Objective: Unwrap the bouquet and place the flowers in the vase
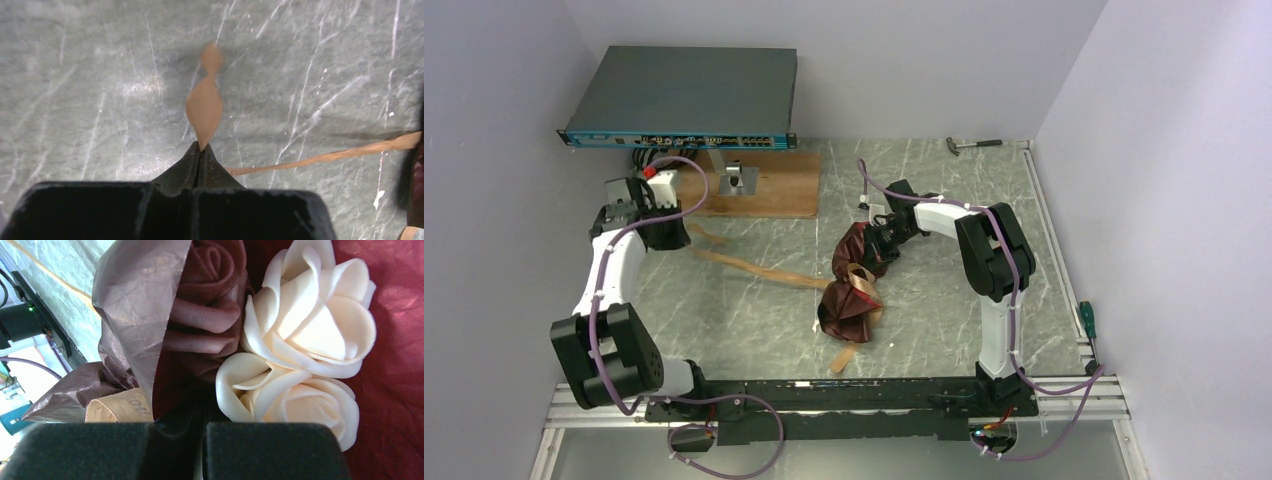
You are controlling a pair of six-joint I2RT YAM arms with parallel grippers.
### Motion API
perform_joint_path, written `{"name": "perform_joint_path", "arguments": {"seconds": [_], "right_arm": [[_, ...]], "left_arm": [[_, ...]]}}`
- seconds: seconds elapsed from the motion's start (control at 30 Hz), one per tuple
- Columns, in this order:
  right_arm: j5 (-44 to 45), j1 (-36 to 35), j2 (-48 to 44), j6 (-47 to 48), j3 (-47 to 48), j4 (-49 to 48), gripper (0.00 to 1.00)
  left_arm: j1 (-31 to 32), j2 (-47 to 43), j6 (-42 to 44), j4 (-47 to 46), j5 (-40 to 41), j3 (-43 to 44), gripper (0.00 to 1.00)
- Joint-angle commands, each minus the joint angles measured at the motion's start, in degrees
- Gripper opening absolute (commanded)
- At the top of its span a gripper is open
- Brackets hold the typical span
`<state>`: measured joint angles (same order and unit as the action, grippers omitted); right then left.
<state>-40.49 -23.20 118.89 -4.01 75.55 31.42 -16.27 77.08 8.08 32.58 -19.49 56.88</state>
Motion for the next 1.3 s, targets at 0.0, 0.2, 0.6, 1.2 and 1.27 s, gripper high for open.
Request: {"name": "perform_joint_path", "arguments": {"seconds": [0.0,0.2,0.6,1.2,1.27], "right_arm": [[18.5,0.0,5.3,4.8,-3.3,-0.7,0.00],[18.9,0.0,6.0,4.5,-2.5,-0.5,0.00],[19.7,0.0,6.0,4.3,-2.7,-0.5,0.00],[19.5,-0.1,5.4,4.4,-3.2,-0.8,0.00],[19.5,-0.1,5.4,4.5,-3.3,-0.8,0.00]], "left_arm": [[-0.1,-1.4,1.8,1.4,-4.7,9.8,0.00],[0.0,-0.1,3.3,3.6,-5.2,21.6,0.00],[-0.1,6.5,3.9,4.7,-2.9,51.2,0.00],[-0.8,16.1,-0.9,-2.4,14.1,79.7,0.00],[-0.8,16.1,-0.8,-4.0,16.2,80.5,0.00]]}}
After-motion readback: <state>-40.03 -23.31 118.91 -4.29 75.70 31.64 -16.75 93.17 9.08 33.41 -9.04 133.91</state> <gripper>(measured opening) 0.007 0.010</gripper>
